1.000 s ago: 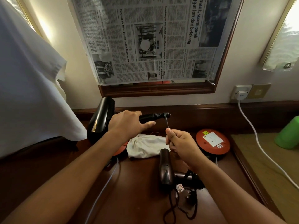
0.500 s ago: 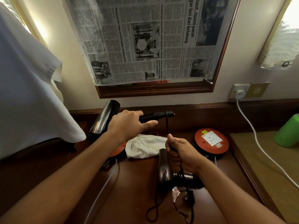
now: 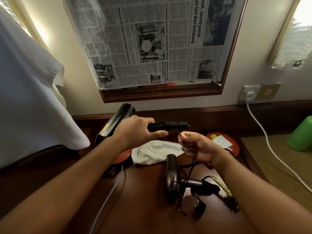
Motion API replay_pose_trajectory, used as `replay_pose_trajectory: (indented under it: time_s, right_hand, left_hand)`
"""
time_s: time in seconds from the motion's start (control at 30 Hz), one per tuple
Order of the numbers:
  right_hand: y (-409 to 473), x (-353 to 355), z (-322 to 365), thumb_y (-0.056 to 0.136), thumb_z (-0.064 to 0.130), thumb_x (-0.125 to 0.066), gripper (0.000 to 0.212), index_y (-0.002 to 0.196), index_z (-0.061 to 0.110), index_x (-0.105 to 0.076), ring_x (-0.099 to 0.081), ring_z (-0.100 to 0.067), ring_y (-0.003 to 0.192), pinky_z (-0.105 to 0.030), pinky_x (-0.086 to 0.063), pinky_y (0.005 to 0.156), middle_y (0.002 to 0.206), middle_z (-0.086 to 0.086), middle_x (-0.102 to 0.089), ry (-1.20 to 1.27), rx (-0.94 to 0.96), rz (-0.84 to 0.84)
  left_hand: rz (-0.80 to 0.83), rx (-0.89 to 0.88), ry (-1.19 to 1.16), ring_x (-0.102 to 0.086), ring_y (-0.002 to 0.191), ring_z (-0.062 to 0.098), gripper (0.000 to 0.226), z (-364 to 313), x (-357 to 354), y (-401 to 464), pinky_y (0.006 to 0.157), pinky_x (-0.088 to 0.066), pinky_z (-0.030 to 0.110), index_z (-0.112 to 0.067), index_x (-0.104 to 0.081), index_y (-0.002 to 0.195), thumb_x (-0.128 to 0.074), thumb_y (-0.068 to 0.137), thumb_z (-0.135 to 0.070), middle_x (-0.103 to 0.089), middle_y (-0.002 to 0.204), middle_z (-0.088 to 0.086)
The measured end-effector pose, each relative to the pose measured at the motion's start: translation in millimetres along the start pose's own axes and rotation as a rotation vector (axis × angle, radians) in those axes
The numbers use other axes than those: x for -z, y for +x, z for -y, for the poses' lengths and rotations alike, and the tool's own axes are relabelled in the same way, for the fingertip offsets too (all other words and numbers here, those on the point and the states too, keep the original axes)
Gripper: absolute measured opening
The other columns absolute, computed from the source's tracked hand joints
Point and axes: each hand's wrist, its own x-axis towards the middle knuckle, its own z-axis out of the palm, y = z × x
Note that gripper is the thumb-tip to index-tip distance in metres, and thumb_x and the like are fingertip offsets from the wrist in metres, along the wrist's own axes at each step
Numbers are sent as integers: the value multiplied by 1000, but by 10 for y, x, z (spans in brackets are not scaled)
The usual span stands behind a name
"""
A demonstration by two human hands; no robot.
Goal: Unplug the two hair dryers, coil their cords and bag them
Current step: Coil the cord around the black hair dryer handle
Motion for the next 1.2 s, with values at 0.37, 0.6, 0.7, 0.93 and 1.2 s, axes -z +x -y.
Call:
replay_pose_trajectory:
  time_s: [0.37, 0.6, 0.7, 0.93, 1.2]
  right_hand:
    - [36, 11, 698, 93, 11, -52, 19, 75, 8, -56, -20, -6, 38, -20, -10, 45, 46, 4, -34, -444, -170, -116]
    - [-9, -175, 964, 90, 12, -62, 15, 81, 0, -67, -31, -8, 38, -17, -23, 38, 58, -6, -49, -729, -132, -240]
    - [-15, -266, 998, 89, 15, -64, 18, 80, 0, -69, -32, -8, 36, -17, -27, 37, 65, -14, -49, -849, -72, -277]
    - [-62, -501, 934, 90, 15, -64, 20, 74, 5, -72, -38, -3, 32, -15, -31, 34, 61, -7, -60, -1092, 31, -338]
    - [-75, -571, 679, 90, 17, -64, 19, 76, 8, -74, -55, 1, 53, -11, -37, 51, 60, 6, -62, -1167, 131, -449]
  left_hand:
    - [84, -136, 175, -53, 56, 4, 59, 21, -69, -68, 51, -41, 26, -32, -49, 81, -28, 73, -86, -54, 61, -9]
    - [140, -74, 294, -54, 60, 7, 47, -26, -129, -88, 56, -47, 25, -31, -44, 86, -37, 82, -78, -55, 68, -9]
    - [158, -41, 333, -55, 61, 8, 47, -25, -163, -79, 56, -48, 27, -31, -43, 87, -36, 83, -77, -55, 70, -8]
    - [175, 58, 331, -53, 60, 8, 48, -23, -272, -65, 52, -41, 28, -29, -47, 87, -39, 83, -76, -54, 71, -8]
    - [182, 65, 351, -50, 60, 10, 48, -36, -381, -62, 51, -37, 28, -29, -49, 88, -40, 83, -76, -50, 67, -9]
